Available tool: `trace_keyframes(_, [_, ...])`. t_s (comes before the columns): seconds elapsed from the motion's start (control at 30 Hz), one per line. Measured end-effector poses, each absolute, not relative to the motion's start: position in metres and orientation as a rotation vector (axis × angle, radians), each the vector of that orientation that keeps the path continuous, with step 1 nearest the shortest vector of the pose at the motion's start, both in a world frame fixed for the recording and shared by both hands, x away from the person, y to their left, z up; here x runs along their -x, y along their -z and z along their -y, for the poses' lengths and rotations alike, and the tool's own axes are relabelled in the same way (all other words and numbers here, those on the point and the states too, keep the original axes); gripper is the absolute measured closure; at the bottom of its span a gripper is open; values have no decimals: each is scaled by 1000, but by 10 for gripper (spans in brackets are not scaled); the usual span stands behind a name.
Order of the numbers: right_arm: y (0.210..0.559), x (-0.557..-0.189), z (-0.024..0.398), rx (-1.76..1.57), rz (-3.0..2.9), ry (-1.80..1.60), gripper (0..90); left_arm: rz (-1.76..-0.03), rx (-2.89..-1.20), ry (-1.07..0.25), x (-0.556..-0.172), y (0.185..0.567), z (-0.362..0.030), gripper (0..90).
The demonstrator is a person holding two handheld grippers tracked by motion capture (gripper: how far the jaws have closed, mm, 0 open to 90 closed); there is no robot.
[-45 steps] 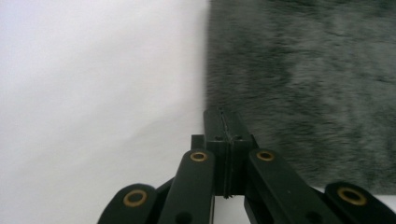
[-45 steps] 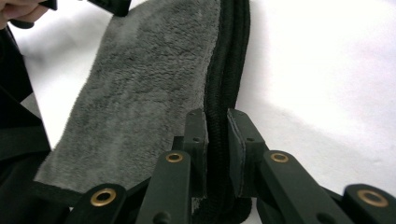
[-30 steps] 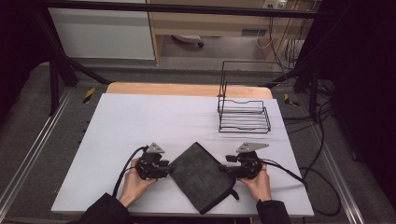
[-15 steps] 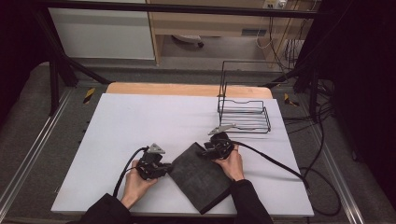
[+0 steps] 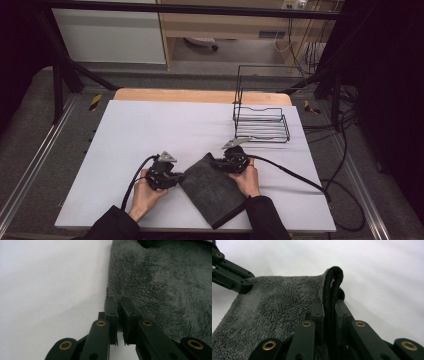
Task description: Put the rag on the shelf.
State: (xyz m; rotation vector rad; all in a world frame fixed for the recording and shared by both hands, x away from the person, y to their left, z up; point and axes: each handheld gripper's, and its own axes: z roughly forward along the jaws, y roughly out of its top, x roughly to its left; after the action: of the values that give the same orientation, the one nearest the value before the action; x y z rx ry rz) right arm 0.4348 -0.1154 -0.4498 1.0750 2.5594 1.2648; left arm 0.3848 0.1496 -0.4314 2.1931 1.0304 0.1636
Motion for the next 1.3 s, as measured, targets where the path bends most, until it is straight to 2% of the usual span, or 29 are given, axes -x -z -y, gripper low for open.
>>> trace_keyframes(0.23, [450, -434, 128, -1219, -2407, -1294, 820, -1053, -2140, -193, -413, 426, -141, 840])
trace_keyframes(0.43, [448, -433, 132, -1315, -2228, -1246, 817, -1092, -2096, -286, -447, 425, -119, 839])
trace_keyframes(0.67, [449, -432, 139, -1388, -2128, -1204, 808, -1130, -2023, -281, -460, 432, -110, 820])
trace_keyframes(0.73, [451, -433, 139, -1375, -2144, -1183, 789, -1125, -2027, -298, -458, 429, -110, 781])
trace_keyframes(0.83, [450, -433, 140, -1357, -2148, -1180, 719, -1117, -2045, -375, -447, 419, -115, 638])
trace_keyframes(0.87, [445, -431, 143, -1322, -2151, -1201, 609, -1100, -2053, -368, -437, 411, -121, 528])
trace_keyframes(0.9, [445, -431, 143, -1322, -2151, -1201, 609, -1100, -2053, -368, -437, 411, -121, 483])
trace_keyframes(0.93, [441, -429, 145, -1297, -2153, -1221, 552, -1089, -2058, -351, -431, 407, -124, 483])
trace_keyframes(0.97, [437, -427, 147, -1263, -2159, -1242, 509, -1079, -2065, -333, -426, 404, -127, 438])
trace_keyframes(1.0, [430, -420, 151, -1211, -2173, -1268, 410, -1077, -2064, -313, -419, 403, -129, 377])
trace_keyframes(1.03, [427, -416, 153, -1213, -2189, -1289, 387, -1068, -2074, -295, -413, 402, -131, 350])
trace_keyframes(1.13, [424, -403, 163, -1215, -2229, -1360, 343, -1035, -2087, -236, -394, 403, -134, 308])
trace_keyframes(1.23, [425, -393, 169, -1202, -2269, -1350, 345, -1020, -2111, -199, -377, 406, -133, 292])
trace_keyframes(1.3, [428, -380, 178, -1193, -2310, -1325, 378, -987, -2137, -179, -366, 411, -130, 298])
